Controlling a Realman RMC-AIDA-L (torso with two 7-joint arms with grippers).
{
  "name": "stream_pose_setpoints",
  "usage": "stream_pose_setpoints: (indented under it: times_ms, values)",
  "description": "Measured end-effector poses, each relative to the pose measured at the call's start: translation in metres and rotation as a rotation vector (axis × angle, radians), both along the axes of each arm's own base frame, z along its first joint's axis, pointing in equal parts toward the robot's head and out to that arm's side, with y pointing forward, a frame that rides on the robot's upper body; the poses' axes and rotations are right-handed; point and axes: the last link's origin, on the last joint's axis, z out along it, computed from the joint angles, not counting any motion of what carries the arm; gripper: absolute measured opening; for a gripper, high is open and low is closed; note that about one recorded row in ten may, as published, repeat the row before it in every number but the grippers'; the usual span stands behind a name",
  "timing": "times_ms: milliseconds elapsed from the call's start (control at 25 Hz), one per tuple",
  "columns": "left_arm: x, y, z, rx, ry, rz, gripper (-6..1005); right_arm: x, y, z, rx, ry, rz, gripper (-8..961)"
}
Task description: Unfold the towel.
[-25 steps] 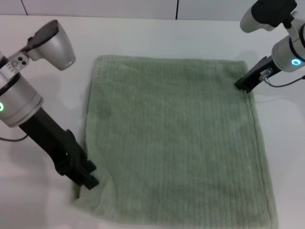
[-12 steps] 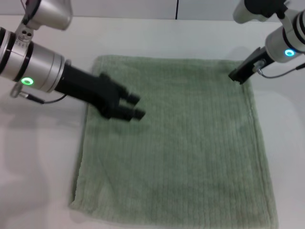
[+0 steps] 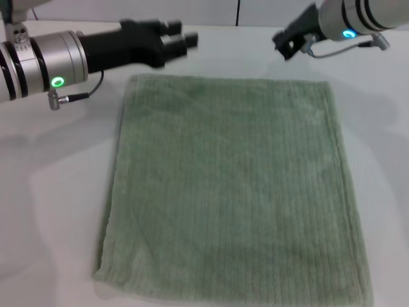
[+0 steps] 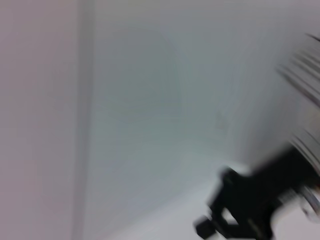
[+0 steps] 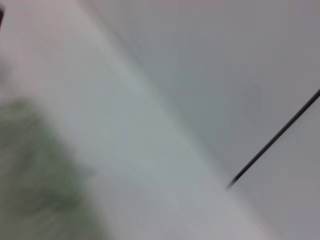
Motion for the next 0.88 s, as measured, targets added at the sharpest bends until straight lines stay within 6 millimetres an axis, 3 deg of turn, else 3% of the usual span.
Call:
stream_pose_setpoints:
  times_ms: [40,80,200,320,440,520,600,720,760,880]
  values:
    - [0.0,0.0,0.0,0.0,0.0,0.0,443,-0.003,0.003,-0.001,0.053,0.005,0.043,-1]
    - [-0.009,0.011,0.006,0.183,-0.156,0.081,443,-0.006,0.006,-0.002,0.101,0.016,0.084,-1]
    - [-0.027,0.015,0.012,0.366,-0.283,0.177,443,-0.01,0.006,-0.011,0.249,0.082,0.181,-1]
    - [-0.033,0.015,0.015,0.425,-0.313,0.206,443,-0.01,-0.003,-0.012,0.465,0.164,0.298,-1]
    - [-0.042,0.015,0.017,0.506,-0.343,0.241,443,-0.005,-0.014,-0.015,0.539,0.224,0.334,-1]
    - [-0.054,0.015,0.024,0.689,-0.341,0.273,443,0.01,-0.036,-0.013,0.649,0.392,0.356,-1]
    - [-0.054,0.015,0.024,0.689,-0.341,0.273,443,0.017,-0.044,-0.009,0.685,0.443,0.366,-1]
    - [-0.066,0.016,0.027,0.83,-0.316,0.332,443,0.051,-0.073,-0.002,0.776,0.503,0.378,-1]
    - [-0.066,0.016,0.027,0.83,-0.316,0.332,443,0.051,-0.073,-0.002,0.776,0.503,0.378,-1]
    - [-0.069,0.014,0.027,0.85,-0.311,0.35,443,0.082,-0.091,0.002,0.814,0.516,0.304,-1]
